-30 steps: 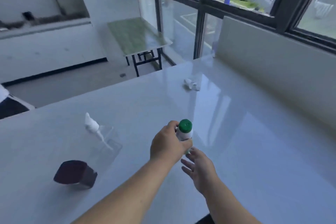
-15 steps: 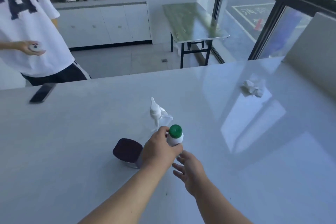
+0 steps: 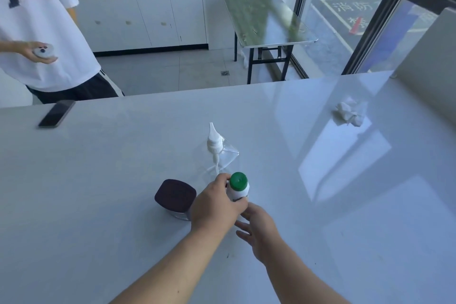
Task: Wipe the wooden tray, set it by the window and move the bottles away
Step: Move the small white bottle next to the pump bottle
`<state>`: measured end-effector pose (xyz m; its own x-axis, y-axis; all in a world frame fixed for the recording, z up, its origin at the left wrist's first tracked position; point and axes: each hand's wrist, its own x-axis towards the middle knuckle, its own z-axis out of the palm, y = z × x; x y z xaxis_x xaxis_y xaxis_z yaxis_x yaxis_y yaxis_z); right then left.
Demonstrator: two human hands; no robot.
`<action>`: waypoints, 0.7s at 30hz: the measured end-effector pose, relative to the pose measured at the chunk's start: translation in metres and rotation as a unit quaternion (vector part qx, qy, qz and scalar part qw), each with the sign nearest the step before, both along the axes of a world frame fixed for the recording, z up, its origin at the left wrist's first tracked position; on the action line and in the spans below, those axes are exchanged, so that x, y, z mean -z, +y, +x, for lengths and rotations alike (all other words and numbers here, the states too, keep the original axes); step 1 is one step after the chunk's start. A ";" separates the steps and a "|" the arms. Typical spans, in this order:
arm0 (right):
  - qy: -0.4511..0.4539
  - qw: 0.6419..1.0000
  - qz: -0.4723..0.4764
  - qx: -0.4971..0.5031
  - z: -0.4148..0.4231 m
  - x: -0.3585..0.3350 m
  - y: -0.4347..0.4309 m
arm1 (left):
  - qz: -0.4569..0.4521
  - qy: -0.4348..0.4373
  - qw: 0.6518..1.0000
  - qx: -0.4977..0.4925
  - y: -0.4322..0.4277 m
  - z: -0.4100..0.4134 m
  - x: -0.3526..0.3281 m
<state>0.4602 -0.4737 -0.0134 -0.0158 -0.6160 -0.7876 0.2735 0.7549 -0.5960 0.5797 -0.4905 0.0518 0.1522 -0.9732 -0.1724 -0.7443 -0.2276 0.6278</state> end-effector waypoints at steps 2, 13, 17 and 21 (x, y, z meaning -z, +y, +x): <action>0.005 1.000 0.005 -0.003 -0.003 0.002 0.002 | 0.003 -0.001 1.000 0.001 0.002 -0.002 0.002; 0.019 1.000 0.007 -0.016 -0.008 -0.004 0.008 | 0.008 -0.001 1.000 0.007 0.007 -0.009 0.006; 0.017 1.000 0.005 -0.013 -0.010 -0.008 0.012 | 0.007 -0.002 1.000 0.011 0.006 -0.009 0.013; 0.034 0.999 -0.009 -0.023 -0.019 -0.012 0.017 | 0.004 -0.017 1.000 0.003 0.010 -0.004 0.016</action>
